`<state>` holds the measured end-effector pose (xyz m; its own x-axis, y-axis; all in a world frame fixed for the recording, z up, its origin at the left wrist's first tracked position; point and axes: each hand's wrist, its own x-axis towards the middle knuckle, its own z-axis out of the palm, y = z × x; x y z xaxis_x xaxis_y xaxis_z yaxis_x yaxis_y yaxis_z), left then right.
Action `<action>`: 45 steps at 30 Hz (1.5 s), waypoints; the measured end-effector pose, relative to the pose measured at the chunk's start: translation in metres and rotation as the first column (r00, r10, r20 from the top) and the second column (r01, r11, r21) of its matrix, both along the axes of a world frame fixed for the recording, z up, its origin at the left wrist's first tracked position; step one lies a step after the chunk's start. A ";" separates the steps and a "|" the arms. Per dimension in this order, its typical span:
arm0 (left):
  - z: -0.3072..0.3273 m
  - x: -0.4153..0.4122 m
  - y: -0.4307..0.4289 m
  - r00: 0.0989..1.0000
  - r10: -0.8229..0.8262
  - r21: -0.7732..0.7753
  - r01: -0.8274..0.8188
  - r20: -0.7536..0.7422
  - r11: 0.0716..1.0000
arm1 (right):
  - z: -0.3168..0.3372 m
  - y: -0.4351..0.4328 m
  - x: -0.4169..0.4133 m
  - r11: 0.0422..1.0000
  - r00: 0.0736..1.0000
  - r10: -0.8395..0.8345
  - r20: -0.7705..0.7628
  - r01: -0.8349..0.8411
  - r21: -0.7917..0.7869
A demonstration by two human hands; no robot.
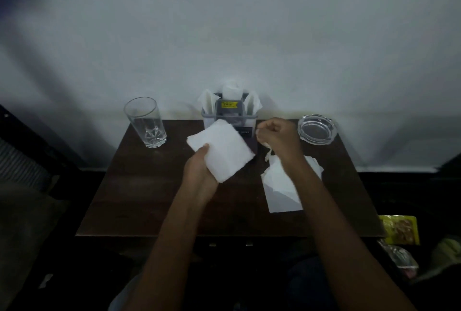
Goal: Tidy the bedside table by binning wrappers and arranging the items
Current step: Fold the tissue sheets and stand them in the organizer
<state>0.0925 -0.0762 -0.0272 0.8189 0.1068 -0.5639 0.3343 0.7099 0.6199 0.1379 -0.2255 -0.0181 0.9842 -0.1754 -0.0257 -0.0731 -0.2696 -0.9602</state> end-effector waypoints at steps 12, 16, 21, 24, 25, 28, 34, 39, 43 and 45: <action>-0.002 -0.008 -0.008 0.991 -0.082 0.052 0.088 -0.101 0.995 | -0.051 -0.057 0.001 0.729 0.979 -0.025 -0.203 -0.121 -0.674; -0.002 -0.008 -0.006 0.987 -0.082 0.069 0.092 -0.139 0.993 | -0.048 -0.057 0.002 0.746 0.978 -0.048 -0.205 -0.101 -0.658; 0.000 -0.007 -0.004 0.985 -0.072 0.116 0.091 -0.158 0.989 | -0.036 -0.075 0.003 0.771 0.968 0.028 -0.249 -0.179 -0.611; 0.000 -0.006 -0.005 0.982 -0.079 0.168 0.109 -0.173 0.980 | -0.027 -0.083 0.003 0.707 0.963 0.082 -0.257 -0.238 -0.666; 0.000 -0.006 -0.006 0.980 -0.076 0.184 0.110 -0.181 0.977 | -0.024 -0.084 0.002 0.702 0.963 0.094 -0.252 -0.244 -0.669; 0.000 -0.005 -0.006 0.978 -0.068 0.209 0.110 -0.197 0.972 | -0.018 -0.083 -0.002 0.740 0.971 0.132 -0.201 -0.232 -0.632; 0.001 -0.007 -0.006 0.982 -0.067 0.237 0.108 -0.175 0.965 | -0.016 -0.079 -0.003 0.807 0.974 0.172 -0.148 -0.226 -0.545; 0.000 -0.007 -0.004 0.985 -0.084 0.233 0.119 -0.153 0.965 | -0.013 -0.075 -0.006 0.853 0.953 0.273 -0.132 -0.304 -0.424; -0.001 -0.006 -0.005 0.985 -0.090 0.249 0.125 -0.149 0.960 | 0.009 -0.068 -0.012 0.890 0.907 0.378 -0.184 -0.411 -0.197; -0.004 -0.005 -0.007 0.981 -0.096 0.266 0.138 -0.166 0.954 | 0.020 -0.062 -0.016 0.879 0.866 0.461 -0.194 -0.476 -0.036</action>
